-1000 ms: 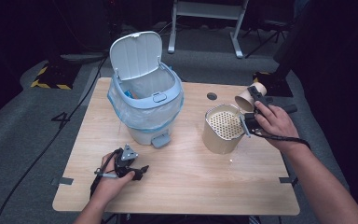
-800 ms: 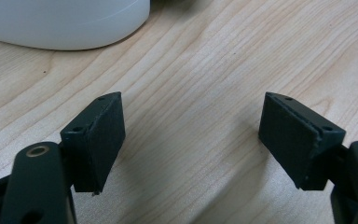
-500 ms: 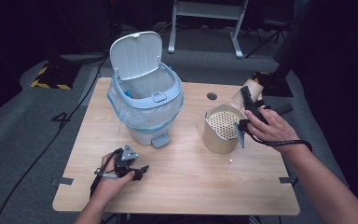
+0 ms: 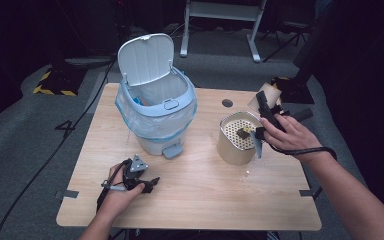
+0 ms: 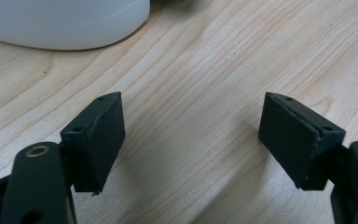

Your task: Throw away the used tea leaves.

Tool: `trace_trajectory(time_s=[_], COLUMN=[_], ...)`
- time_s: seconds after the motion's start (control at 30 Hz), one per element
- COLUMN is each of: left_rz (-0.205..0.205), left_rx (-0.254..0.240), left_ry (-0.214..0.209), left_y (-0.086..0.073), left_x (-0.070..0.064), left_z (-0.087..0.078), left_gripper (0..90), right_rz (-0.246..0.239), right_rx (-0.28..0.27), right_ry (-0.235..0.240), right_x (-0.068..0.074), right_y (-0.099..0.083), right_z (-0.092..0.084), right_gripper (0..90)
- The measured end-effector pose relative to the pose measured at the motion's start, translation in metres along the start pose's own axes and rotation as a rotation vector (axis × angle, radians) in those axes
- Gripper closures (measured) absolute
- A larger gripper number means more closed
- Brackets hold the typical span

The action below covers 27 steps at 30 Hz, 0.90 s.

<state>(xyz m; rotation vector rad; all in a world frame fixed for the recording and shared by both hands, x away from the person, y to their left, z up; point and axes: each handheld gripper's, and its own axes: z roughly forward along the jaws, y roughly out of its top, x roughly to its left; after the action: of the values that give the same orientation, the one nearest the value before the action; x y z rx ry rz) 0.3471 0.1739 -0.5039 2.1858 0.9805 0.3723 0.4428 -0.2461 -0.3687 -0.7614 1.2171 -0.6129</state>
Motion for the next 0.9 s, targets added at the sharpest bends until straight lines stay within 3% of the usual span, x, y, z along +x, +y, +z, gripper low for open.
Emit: trace_trajectory(time_s=[0.3,0.4,0.47,0.53,0.6,0.7,0.9], left_rz=[-0.001,-0.001,-0.001,0.002,0.003,0.002,0.001], left_rx=[0.0,0.0,0.0,0.003,0.003,0.003,0.002], left_ry=[0.0,0.0,-0.002,-0.005,-0.006,-0.006,-0.007], left_y=[0.0,0.0,0.0,0.0,0.0,0.0,0.0], left_x=[0.0,0.0,0.0,0.0,0.001,0.001,0.001], left_z=[0.0,0.0,0.0,0.0,0.0,0.0,0.0], left_gripper=[23.0,23.0,22.9,22.9,23.0,22.9,23.0], right_rz=[0.016,0.059,0.127,0.237,0.3,0.358,0.636], right_rx=[-0.003,-0.004,-0.009,-0.032,-0.034,-0.039,-0.102], right_ry=[-0.008,-0.001,0.013,0.054,0.082,0.113,0.239], right_x=[-0.002,-0.004,-0.005,-0.007,-0.008,-0.007,-0.005], right_y=[-0.001,-0.005,-0.009,-0.015,-0.021,-0.027,-0.041], right_z=[-0.002,-0.002,-0.002,0.0,0.002,0.004,0.005], right_gripper=[32.8,32.6,32.4,32.1,32.0,31.8,31.7])
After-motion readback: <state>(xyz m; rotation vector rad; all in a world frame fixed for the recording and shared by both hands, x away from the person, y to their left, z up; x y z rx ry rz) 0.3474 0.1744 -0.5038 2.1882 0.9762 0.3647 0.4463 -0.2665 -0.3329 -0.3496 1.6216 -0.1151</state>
